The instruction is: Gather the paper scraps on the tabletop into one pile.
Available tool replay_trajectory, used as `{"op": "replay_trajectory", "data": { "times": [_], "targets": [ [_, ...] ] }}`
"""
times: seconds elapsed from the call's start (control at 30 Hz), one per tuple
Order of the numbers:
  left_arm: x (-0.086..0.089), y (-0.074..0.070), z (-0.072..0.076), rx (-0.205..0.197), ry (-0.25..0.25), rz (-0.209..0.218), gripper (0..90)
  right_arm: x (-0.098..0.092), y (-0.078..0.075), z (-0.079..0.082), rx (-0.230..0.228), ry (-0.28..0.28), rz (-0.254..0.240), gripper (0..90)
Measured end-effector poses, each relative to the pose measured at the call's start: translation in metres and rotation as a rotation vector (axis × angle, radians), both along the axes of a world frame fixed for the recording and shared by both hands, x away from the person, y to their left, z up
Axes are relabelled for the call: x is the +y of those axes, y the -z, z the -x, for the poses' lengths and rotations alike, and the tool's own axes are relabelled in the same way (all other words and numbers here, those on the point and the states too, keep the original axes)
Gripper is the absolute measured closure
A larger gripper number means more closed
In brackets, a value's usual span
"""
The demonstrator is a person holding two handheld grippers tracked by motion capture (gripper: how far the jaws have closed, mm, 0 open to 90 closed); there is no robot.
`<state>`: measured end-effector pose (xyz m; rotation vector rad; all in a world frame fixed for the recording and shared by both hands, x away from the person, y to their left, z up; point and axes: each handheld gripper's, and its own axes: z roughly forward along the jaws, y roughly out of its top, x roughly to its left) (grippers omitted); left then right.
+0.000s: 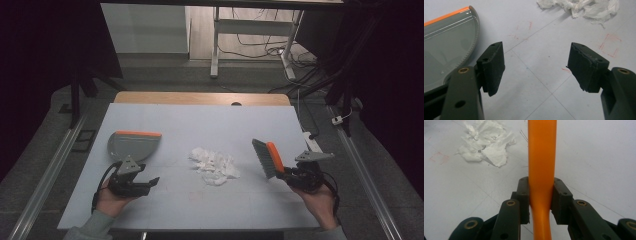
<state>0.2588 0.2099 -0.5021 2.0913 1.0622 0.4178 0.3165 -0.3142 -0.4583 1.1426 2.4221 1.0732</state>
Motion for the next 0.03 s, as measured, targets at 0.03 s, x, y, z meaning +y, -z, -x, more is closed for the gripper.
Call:
{"op": "replay_trajectory", "data": {
  "times": [0.03],
  "targets": [
    [-0.0002, 0.0001, -0.0001, 0.0, 0.0, -0.001, 30.4, 0.0, 0.0, 0.0003, -0.005, -0.002, 0.0, 71.3]
  ]
}}
